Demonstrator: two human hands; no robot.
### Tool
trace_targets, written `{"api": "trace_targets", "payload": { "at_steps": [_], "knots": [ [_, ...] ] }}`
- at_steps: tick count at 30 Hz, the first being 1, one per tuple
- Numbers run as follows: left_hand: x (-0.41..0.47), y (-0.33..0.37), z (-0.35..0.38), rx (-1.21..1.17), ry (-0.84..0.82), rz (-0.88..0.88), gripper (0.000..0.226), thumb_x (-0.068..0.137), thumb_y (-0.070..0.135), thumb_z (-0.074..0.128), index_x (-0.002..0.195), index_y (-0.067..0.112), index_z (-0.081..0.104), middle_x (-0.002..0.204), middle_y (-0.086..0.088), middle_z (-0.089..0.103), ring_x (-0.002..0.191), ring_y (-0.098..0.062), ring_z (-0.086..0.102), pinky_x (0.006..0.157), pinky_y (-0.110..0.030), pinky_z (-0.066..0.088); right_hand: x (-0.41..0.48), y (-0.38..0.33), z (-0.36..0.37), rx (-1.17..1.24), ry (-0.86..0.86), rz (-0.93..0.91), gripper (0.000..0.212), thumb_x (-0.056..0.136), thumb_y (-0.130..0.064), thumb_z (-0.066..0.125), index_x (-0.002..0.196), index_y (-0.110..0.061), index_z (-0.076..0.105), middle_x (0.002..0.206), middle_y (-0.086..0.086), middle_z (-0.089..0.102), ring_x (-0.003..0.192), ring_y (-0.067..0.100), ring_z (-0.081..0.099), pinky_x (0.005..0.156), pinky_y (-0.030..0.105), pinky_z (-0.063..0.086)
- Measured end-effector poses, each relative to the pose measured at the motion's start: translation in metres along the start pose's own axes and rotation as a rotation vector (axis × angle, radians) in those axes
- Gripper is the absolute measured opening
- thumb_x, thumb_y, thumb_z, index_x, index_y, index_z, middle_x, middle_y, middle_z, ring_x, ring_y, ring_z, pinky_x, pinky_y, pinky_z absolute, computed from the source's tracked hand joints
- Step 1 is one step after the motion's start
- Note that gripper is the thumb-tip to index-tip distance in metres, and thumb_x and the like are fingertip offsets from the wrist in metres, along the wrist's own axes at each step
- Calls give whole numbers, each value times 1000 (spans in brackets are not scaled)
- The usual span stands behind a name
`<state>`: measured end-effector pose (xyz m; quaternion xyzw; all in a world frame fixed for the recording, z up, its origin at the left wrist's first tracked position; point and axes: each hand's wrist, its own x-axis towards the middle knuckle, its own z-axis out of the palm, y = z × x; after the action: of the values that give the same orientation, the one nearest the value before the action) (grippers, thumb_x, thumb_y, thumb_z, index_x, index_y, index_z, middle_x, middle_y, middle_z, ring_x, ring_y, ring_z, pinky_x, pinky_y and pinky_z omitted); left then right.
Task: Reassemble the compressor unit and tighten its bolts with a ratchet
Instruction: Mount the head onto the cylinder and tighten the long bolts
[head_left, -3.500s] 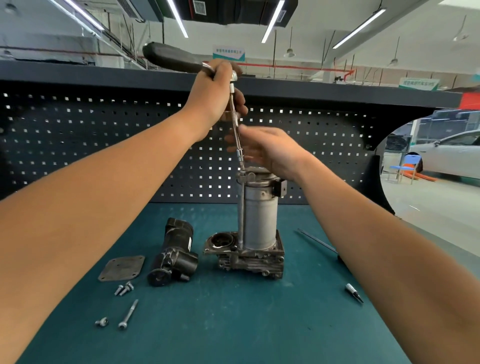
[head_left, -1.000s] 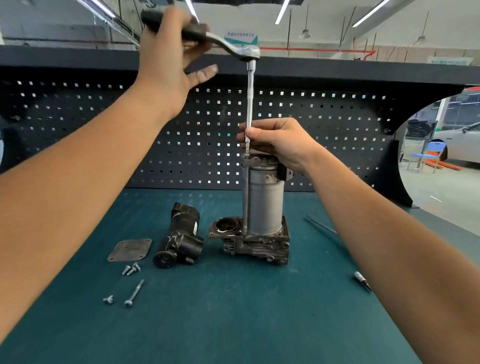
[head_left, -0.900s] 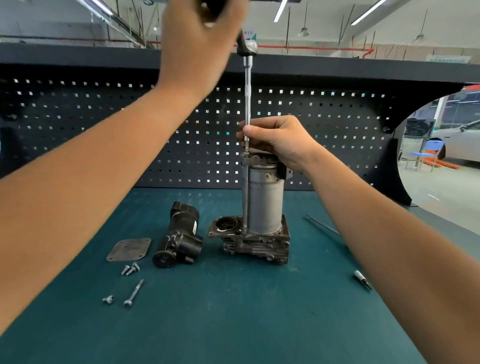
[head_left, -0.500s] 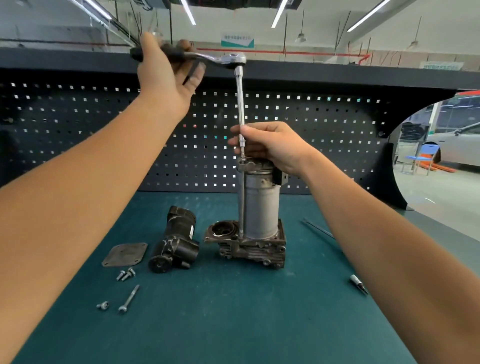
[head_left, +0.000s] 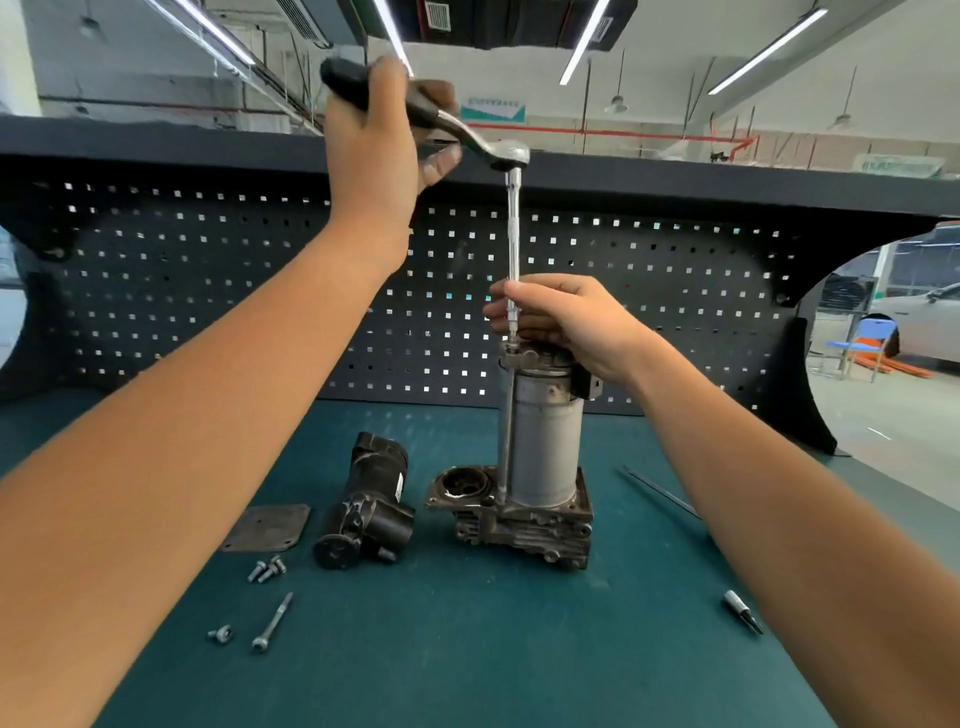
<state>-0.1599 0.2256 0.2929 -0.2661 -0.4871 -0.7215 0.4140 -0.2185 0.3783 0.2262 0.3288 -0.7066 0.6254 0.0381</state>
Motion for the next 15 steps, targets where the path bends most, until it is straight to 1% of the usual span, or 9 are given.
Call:
{"api": "trace_targets", "payload": {
  "at_steps": [1,2,3,5,7,8,11,13,15],
  "knots": [
    [5,-3,0,-71,42,-89,14,97,14,38,84,12,45,78,-1,62,73,-10,65,65,-28,51,0,0,1,-70,16,13,16,89,-24,59,92,-12,68,91,4,73,86,16,69,80,24,55],
    [9,-4,0,-106,52,-130,13,96,14,38,85,11,44,76,-1,62,71,-11,65,64,-28,51,-1,1,3,-204,48,22,23,89,-32,58,91,-12,70,95,5,72,92,17,68,84,27,54],
    [12,-4,0,-116,42,-136,12,95,13,38,85,10,44,73,0,61,70,-11,65,64,-28,51,0,1,6,-375,80,30,35,89,-43,55,91,-12,71,97,5,72,93,17,67,86,29,52],
    [14,-4,2,-82,-6,-92,15,95,14,38,82,11,45,71,0,61,71,-11,65,63,-28,51,0,0,14,-610,106,52,58,89,-59,42,91,-9,71,90,2,73,88,13,64,83,27,48],
    [13,-3,3,-50,-46,-59,17,96,14,38,80,13,45,72,-1,61,75,-13,64,62,-27,50,1,-1,18,-641,89,79,67,89,-65,30,90,-12,71,86,-3,73,91,9,61,78,22,43],
    [12,-3,2,-42,-56,-53,17,96,15,38,80,13,45,74,-1,61,77,-14,64,62,-27,50,2,-2,19,-635,74,94,69,89,-66,26,90,-13,70,85,-4,73,93,8,60,77,21,40],
    [12,-4,-1,-21,-77,-53,17,96,16,38,81,14,45,76,0,61,79,-12,64,63,-27,50,2,-1,15,-608,35,135,74,89,-68,20,101,-14,69,83,-12,71,92,-1,56,76,18,35],
    [13,-5,-1,-28,-84,-53,16,96,16,39,81,14,45,76,1,62,77,-9,65,63,-27,51,1,1,12,-594,6,149,71,89,-66,22,110,-15,67,85,-17,68,89,-7,52,73,12,32],
    [14,-7,-2,-37,-88,-48,16,96,16,39,81,15,45,76,1,62,79,-10,66,63,-28,51,1,2,9,-526,-4,157,58,91,-60,33,120,-19,61,95,-12,71,89,-4,57,73,14,38]
  ]
}}
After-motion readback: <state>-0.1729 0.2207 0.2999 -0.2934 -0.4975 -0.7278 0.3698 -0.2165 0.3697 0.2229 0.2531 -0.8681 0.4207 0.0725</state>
